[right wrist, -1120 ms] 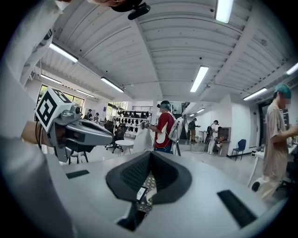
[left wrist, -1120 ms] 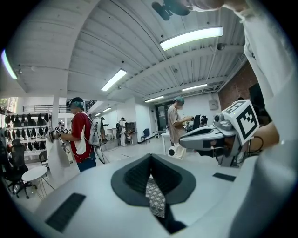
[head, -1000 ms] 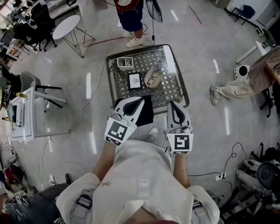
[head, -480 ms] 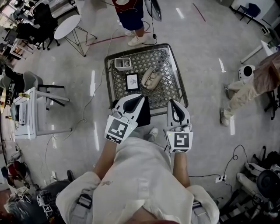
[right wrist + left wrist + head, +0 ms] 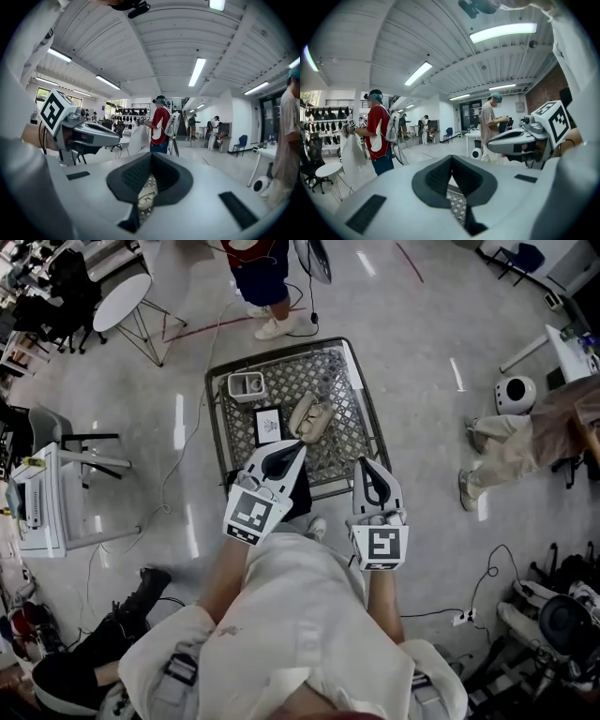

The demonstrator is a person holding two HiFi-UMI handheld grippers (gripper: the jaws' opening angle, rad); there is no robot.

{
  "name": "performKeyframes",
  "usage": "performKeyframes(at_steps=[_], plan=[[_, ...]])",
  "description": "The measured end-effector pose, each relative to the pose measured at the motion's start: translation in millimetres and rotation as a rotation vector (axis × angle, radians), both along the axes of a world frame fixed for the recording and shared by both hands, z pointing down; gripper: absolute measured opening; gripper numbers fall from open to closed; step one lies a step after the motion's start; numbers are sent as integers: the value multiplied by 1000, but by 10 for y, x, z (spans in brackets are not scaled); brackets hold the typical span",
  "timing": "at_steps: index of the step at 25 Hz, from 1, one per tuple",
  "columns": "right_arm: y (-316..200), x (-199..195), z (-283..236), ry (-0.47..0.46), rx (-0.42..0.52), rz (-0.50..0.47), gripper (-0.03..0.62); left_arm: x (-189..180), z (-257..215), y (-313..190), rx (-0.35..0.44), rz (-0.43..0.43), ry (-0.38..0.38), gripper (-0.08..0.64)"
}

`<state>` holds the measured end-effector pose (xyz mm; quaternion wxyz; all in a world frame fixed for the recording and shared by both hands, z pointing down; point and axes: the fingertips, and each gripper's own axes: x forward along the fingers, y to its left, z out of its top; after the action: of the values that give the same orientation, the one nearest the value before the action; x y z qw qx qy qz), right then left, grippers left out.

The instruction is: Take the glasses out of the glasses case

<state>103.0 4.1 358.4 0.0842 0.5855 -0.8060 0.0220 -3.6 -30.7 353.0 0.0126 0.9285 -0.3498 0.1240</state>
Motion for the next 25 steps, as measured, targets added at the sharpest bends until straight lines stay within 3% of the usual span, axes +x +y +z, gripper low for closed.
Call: performKeyframes(at_steps=[5, 13, 25], plan=[[-311, -55, -18, 37, 1, 3, 6, 51, -35, -323, 20, 32, 25, 14], [-736, -206, 171, 76, -63, 24, 6, -148, 232, -784, -41, 46, 54, 14], [-1022, -68, 461, 65, -127, 122, 6, -171, 459, -1246, -88, 61, 68, 14]])
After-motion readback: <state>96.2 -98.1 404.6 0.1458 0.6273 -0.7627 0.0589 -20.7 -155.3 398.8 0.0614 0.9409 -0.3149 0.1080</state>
